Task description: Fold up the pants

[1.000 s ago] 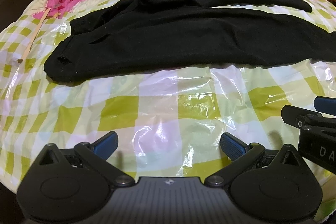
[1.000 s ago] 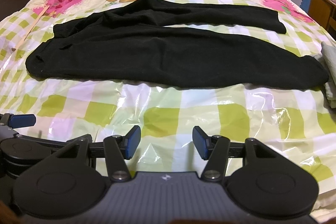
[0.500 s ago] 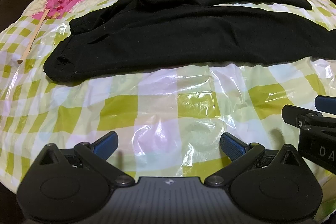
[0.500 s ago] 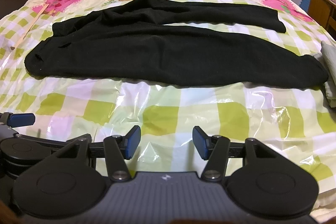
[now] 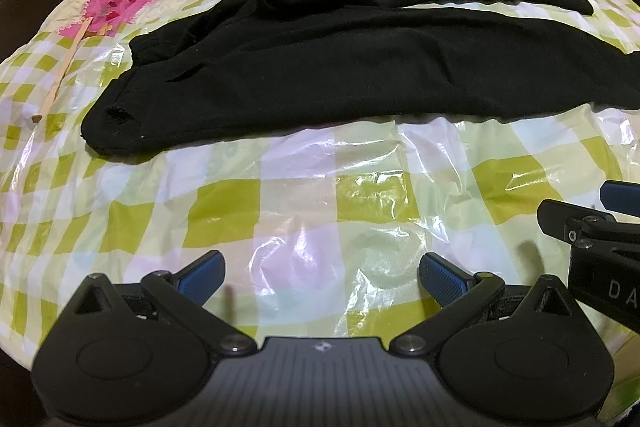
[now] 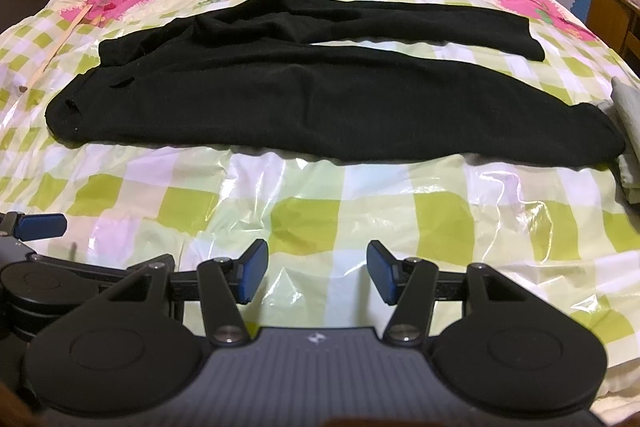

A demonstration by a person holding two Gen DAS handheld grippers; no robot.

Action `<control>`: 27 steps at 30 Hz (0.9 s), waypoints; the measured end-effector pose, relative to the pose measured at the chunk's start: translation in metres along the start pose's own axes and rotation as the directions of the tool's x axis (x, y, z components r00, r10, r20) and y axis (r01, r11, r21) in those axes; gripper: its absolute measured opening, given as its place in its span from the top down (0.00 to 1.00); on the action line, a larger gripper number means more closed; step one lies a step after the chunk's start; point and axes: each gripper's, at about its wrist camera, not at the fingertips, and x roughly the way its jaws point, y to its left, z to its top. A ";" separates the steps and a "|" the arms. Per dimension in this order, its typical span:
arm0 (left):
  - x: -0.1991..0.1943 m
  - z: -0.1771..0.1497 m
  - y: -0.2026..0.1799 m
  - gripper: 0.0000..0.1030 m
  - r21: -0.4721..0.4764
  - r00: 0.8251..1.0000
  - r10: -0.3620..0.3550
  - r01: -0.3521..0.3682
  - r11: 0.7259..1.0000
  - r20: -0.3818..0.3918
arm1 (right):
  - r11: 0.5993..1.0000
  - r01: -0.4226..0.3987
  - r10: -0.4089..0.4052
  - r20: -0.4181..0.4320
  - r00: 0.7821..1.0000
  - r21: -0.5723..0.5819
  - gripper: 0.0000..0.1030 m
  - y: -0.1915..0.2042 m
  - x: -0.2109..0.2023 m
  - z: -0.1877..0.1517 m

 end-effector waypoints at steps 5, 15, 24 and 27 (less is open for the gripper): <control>0.001 0.000 0.000 0.00 0.002 1.000 -0.002 0.002 1.000 -0.002 | 1.000 0.004 -0.004 -0.003 1.000 -0.004 0.46 0.001 0.000 0.000; 0.003 -0.001 -0.001 0.00 0.010 1.000 0.000 0.000 1.000 -0.003 | 1.000 0.010 -0.010 -0.008 1.000 -0.009 0.46 0.002 0.000 0.000; 0.003 -0.001 -0.002 0.00 0.016 1.000 0.003 -0.003 1.000 -0.002 | 1.000 0.010 -0.010 -0.010 1.000 -0.009 0.46 0.002 0.000 0.000; 0.002 -0.001 -0.003 0.00 0.020 1.000 0.004 -0.004 1.000 -0.001 | 1.000 0.013 -0.013 -0.011 1.000 -0.011 0.46 0.002 0.000 0.000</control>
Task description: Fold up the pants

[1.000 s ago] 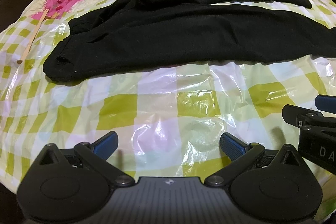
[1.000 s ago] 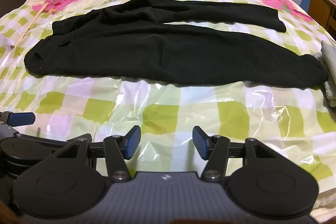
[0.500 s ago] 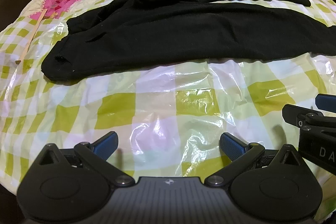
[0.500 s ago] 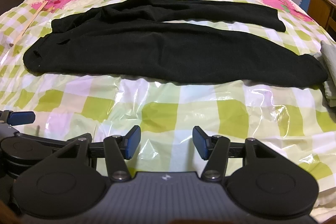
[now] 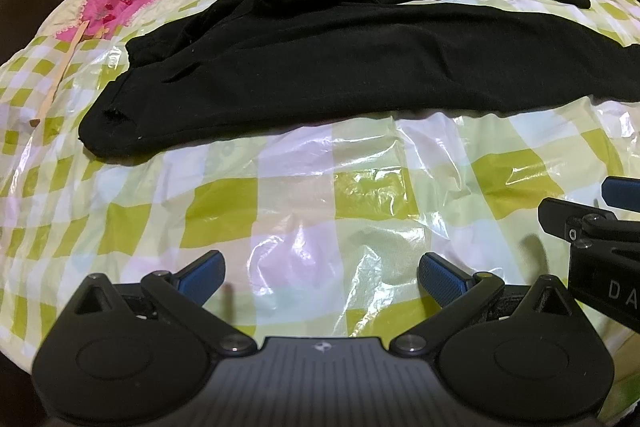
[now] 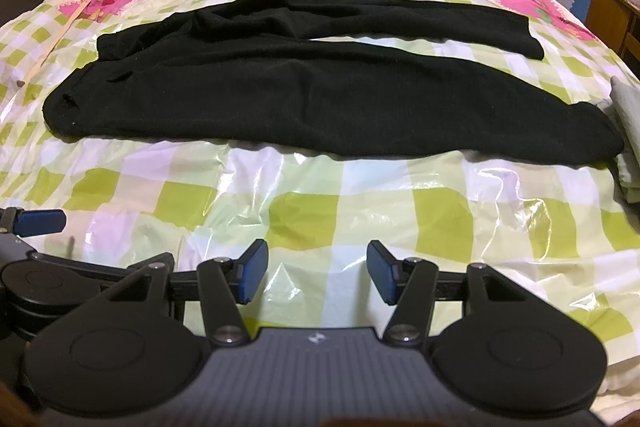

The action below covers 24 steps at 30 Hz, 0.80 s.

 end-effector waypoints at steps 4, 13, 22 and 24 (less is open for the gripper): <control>0.000 0.000 0.000 0.00 0.002 1.000 0.000 0.000 1.000 0.000 | 1.000 0.001 -0.001 -0.001 1.000 -0.001 0.46 0.000 0.000 0.000; 0.000 0.000 0.000 0.00 0.001 1.000 0.000 0.000 1.000 0.000 | 1.000 0.001 -0.001 -0.002 1.000 -0.001 0.46 0.000 0.000 0.000; 0.001 -0.001 -0.001 0.00 0.005 1.000 0.001 -0.001 1.000 -0.002 | 1.000 0.005 -0.006 -0.006 1.000 -0.004 0.46 -0.001 0.000 -0.002; 0.001 -0.001 -0.001 0.00 0.007 1.000 0.001 -0.001 1.000 -0.002 | 1.000 0.004 -0.004 -0.008 1.000 -0.003 0.46 -0.001 0.001 -0.002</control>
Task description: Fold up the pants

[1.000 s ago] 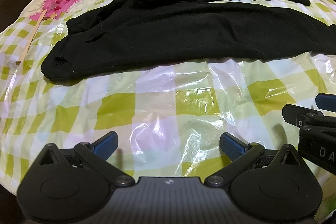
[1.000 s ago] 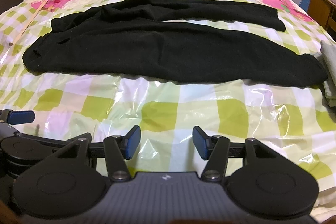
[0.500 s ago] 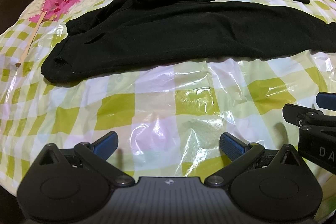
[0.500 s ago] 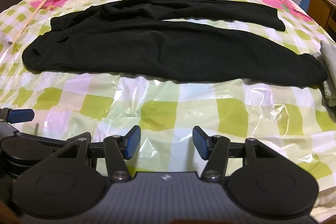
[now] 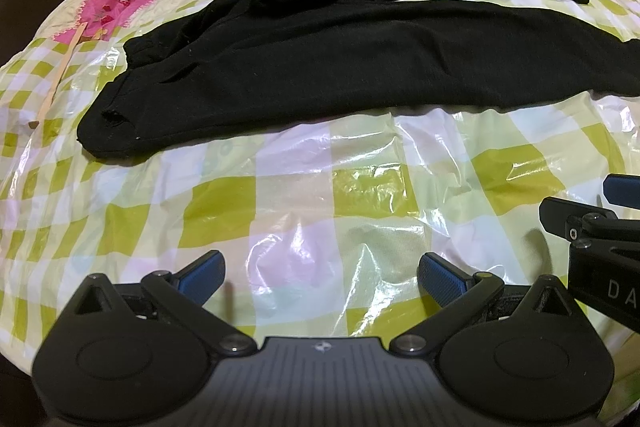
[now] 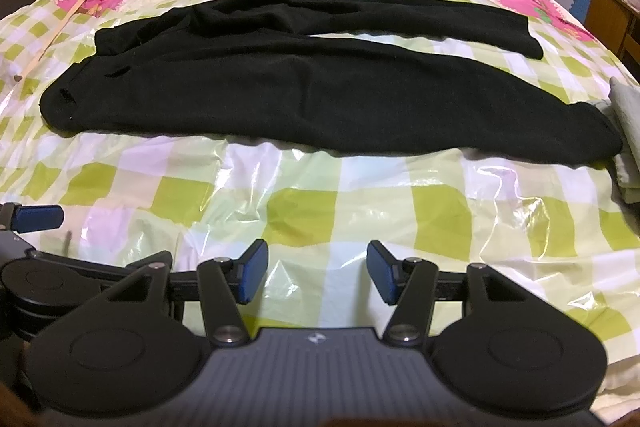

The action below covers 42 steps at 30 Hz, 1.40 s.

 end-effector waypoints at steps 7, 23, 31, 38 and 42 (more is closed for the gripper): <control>0.002 -0.001 0.000 0.00 0.004 1.000 -0.004 0.004 1.000 -0.003 | 1.000 0.012 -0.012 -0.009 1.000 -0.008 0.46 0.002 0.001 0.001; 0.007 -0.002 0.003 0.00 -0.012 1.000 -0.031 0.031 0.999 -0.004 | 0.998 0.052 -0.053 -0.018 0.998 -0.038 0.44 0.007 -0.001 0.002; 0.008 -0.003 0.009 0.00 -0.036 0.999 -0.054 0.054 0.998 0.003 | 0.992 0.094 -0.095 -0.016 0.995 -0.079 0.44 0.018 -0.003 0.007; 0.008 -0.003 0.015 0.00 -0.046 0.996 -0.084 0.085 0.995 0.026 | 0.982 0.148 -0.149 -0.004 0.989 -0.118 0.43 0.028 -0.007 0.012; 0.004 -0.002 0.026 0.00 -0.028 0.994 -0.089 0.091 0.995 0.061 | 0.978 0.160 -0.161 0.005 0.987 -0.132 0.41 0.038 -0.008 0.017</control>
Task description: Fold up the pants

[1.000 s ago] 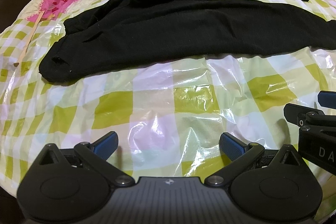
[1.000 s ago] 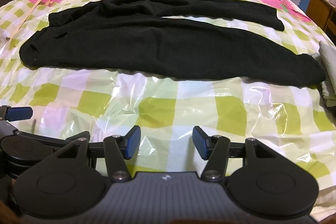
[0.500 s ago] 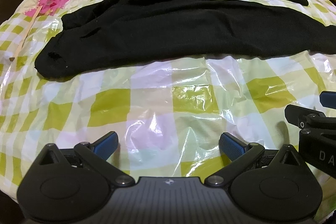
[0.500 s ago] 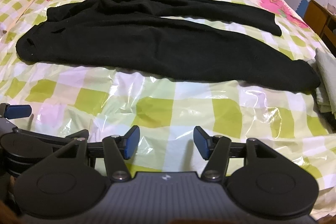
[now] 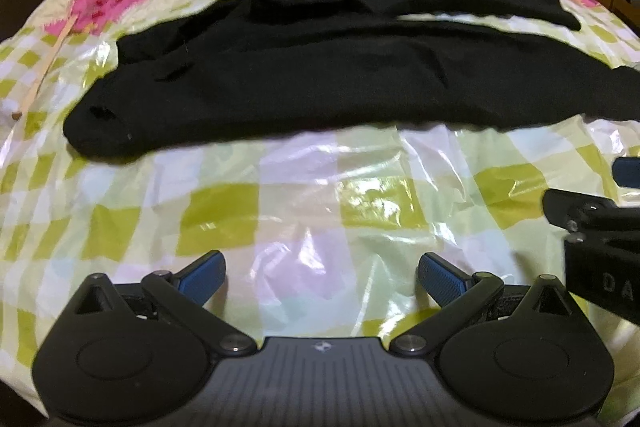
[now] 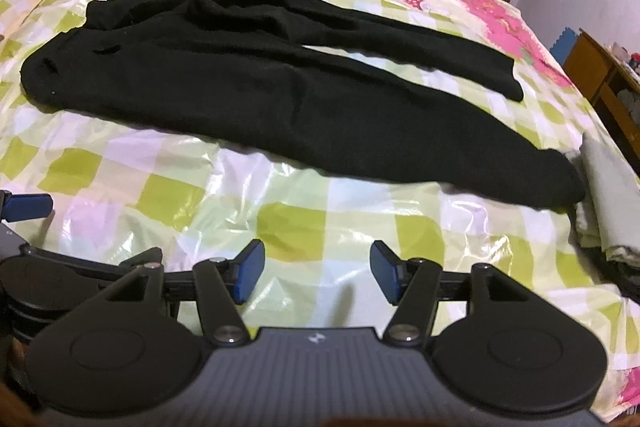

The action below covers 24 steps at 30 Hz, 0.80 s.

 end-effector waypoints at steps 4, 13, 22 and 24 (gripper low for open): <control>-0.008 0.012 0.017 0.00 -0.005 0.999 0.001 -0.001 1.000 0.054 | 1.000 -0.027 0.028 0.037 0.999 -0.015 0.36 0.011 -0.005 0.015; 0.022 0.041 0.092 0.00 -0.046 0.988 0.135 -0.132 0.990 0.070 | 0.975 -0.178 0.191 0.091 0.977 -0.131 0.34 0.060 0.027 0.073; 0.064 0.075 0.169 0.00 -0.078 0.969 0.237 -0.232 0.970 0.070 | 0.892 -0.290 0.343 0.102 0.934 -0.348 0.35 0.131 0.083 0.109; 0.075 0.080 0.180 0.00 -0.078 0.968 0.243 -0.238 0.968 0.066 | 0.875 -0.311 0.370 0.101 0.923 -0.371 0.35 0.146 0.092 0.115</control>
